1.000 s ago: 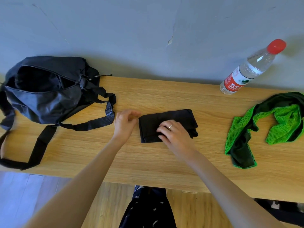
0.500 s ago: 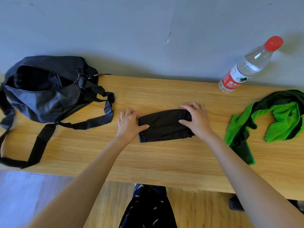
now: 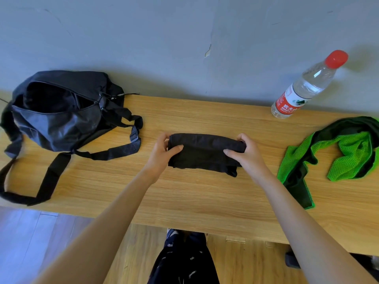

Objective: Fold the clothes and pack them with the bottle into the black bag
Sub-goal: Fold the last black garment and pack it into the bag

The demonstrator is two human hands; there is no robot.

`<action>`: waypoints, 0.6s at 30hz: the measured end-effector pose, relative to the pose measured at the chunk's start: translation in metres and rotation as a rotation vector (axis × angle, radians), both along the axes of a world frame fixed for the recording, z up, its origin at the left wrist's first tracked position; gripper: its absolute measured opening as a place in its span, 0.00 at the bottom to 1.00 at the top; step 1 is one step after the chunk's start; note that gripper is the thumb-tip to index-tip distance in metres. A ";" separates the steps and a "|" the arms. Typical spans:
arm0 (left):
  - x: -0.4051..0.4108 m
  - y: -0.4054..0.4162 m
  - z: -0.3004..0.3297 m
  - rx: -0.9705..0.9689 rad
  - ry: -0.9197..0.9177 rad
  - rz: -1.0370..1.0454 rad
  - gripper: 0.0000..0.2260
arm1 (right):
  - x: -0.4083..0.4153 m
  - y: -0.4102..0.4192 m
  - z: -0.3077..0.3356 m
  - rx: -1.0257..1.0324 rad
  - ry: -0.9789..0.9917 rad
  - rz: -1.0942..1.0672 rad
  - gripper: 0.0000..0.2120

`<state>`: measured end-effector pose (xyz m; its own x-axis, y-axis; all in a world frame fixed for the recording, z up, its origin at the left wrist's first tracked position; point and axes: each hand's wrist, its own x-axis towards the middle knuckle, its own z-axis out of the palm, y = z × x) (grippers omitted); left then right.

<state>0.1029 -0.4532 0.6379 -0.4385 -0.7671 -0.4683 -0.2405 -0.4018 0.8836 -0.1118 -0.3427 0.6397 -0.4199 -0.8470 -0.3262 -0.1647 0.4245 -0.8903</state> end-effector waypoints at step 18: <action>0.057 -0.046 0.076 -0.126 0.058 0.120 0.14 | 0.036 -0.067 0.071 -0.088 -0.353 0.003 0.15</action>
